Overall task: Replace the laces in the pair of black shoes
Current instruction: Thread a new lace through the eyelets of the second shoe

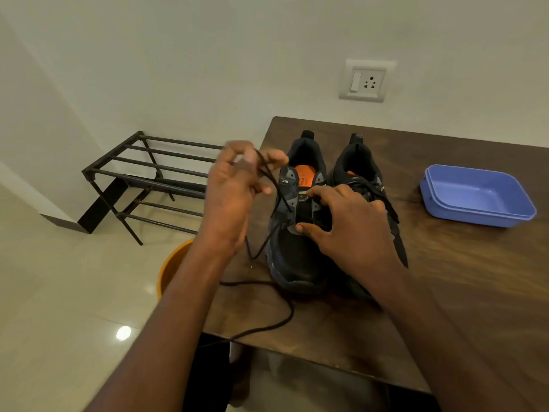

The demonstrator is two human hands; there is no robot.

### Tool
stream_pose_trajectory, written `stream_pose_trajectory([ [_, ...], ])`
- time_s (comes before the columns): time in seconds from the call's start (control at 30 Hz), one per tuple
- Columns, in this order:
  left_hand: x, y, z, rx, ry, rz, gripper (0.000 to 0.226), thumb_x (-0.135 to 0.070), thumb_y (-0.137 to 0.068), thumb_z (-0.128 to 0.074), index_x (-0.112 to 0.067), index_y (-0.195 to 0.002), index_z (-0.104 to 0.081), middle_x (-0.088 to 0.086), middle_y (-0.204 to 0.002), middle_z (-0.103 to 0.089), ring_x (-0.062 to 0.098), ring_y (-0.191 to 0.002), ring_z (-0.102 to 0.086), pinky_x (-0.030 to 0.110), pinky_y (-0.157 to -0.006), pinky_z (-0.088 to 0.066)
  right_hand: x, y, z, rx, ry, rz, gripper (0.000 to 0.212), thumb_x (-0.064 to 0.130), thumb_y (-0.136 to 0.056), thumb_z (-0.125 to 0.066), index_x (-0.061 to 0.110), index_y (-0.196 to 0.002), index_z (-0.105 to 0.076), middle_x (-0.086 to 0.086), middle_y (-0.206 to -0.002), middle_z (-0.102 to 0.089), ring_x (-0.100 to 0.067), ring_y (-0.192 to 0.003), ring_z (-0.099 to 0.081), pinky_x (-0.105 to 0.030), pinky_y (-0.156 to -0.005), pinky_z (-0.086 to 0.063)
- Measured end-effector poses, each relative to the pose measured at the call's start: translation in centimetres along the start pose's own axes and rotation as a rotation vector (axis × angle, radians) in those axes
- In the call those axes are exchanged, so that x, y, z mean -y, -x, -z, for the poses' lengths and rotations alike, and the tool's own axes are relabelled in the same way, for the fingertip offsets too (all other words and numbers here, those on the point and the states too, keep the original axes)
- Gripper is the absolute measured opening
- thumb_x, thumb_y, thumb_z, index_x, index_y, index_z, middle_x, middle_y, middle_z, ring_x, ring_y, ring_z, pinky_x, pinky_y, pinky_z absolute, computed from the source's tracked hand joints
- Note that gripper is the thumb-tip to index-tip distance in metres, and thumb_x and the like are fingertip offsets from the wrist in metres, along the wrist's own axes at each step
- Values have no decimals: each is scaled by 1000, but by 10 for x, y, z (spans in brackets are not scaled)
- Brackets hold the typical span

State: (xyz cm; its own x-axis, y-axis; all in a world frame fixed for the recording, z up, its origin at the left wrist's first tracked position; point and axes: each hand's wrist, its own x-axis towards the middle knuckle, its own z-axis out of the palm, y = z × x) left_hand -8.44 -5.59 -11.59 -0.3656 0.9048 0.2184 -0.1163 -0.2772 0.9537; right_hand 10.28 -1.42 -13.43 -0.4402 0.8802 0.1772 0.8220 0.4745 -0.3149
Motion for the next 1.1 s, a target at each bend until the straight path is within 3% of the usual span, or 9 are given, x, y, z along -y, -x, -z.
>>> stream_pose_trajectory([
  [0.07, -7, -1, 6, -79, 204, 13, 13, -23, -113, -40, -16, -108, -50, 3, -85, -67, 20, -75, -67, 23, -54, -44, 1, 0, 1, -8, 17, -1, 66, 67, -87, -66, 40, -144, -46, 9, -135, -57, -16, -128, -54, -46, -107, -35],
  [0.17, 5, 1, 8, 11, -526, 67, 39, -35, -100, -66, -24, -132, -47, -9, -90, -63, 1, -74, -62, 15, -63, -47, 1, 1, 1, 1, -6, -11, 66, 66, -86, -66, 40, -143, -46, 10, -134, -57, -15, -126, -55, -47, -106, -38],
  [0.27, 25, 3, 6, 212, -968, 90, 26, -30, -89, -79, -27, -110, -64, -14, -104, -58, 2, -100, -58, 16, -82, -46, 2, 1, 1, 8, -23, -19, 66, 65, -86, -67, 40, -144, -45, 10, -133, -56, -15, -125, -55, -47, -104, -40],
  [0.37, 28, -1, 7, 193, -982, 65, 6, -20, -94, -73, -23, -91, -69, -10, -100, -61, 3, -91, -57, 17, -79, -45, 2, 2, 1, 15, -43, -29, 67, 64, -87, -67, 40, -145, -44, 10, -134, -55, -15, -124, -55, -46, -105, -40],
  [0.53, 11, -4, 12, -113, -487, 12, 14, -17, -108, -50, -14, -104, -63, 0, -100, -76, 3, -96, -71, 14, -73, -50, 5, 3, 2, 51, -55, -45, 66, 60, -90, -67, 42, -147, -41, 10, -138, -52, -15, -123, -56, -45, -109, -38],
  [0.67, 11, -2, 8, -145, -403, 110, 17, -20, -111, -44, -12, -111, -59, 3, -94, -77, 13, -92, -75, 26, -71, -52, 7, 4, 1, 56, -48, -44, 64, 57, -90, -69, 40, -146, -43, 9, -136, -52, -15, -122, -55, -43, -106, -40],
  [0.8, 18, -4, 10, -99, -572, 19, 9, -17, -106, -56, -12, -105, -64, 4, -88, -71, 15, -84, -69, 23, -73, -56, 13, 10, -2, -77, -71, 77, 45, 45, -89, -74, 35, -130, -57, 6, -119, -53, -14, -112, -54, -42, -98, -45],
  [0.93, 25, -2, 19, -120, -844, -91, 15, -38, -100, -65, -25, -96, -69, -7, -68, -60, 10, -65, -57, 40, -73, -55, 33, 12, -14, 53, -33, 215, 32, 45, -101, -55, 37, -132, -59, 5, -111, -52, -17, -109, -52, -43, -92, -47],
  [1.1, 18, 3, 18, -219, -1206, -93, 26, -55, -97, -62, -32, -91, -74, -14, -62, -52, 12, -77, -56, 48, -97, -33, 39, 14, -24, -39, -62, 186, 31, 55, -99, -54, 29, -96, -70, 9, -85, -46, -11, -84, -46, -39, -77, -48],
])
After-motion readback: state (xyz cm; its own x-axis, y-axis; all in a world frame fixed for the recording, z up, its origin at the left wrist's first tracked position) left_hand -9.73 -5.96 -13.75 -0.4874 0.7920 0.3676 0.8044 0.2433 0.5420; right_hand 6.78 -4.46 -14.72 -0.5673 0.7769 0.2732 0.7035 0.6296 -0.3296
